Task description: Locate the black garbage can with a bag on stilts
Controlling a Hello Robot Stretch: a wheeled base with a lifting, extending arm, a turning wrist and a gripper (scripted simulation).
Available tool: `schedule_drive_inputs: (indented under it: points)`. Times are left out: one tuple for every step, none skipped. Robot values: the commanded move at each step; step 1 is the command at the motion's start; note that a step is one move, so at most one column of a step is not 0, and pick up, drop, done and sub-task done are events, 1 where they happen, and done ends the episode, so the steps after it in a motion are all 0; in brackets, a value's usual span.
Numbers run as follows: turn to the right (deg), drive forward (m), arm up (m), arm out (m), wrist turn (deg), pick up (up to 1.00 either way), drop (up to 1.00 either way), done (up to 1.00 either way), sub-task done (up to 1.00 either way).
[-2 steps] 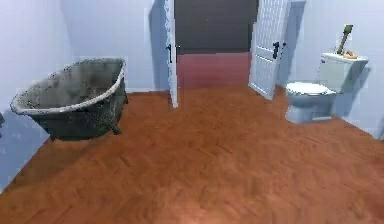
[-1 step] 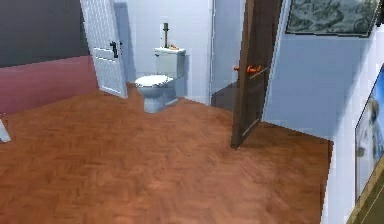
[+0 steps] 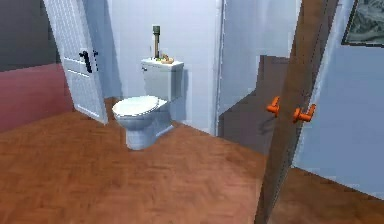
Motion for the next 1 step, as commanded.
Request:
schedule_drive_inputs:
  points:
    - [0.0, 1.00, 0.00, 0.00, 0.0, 0.00, 0.00, 0.00, 0.00]
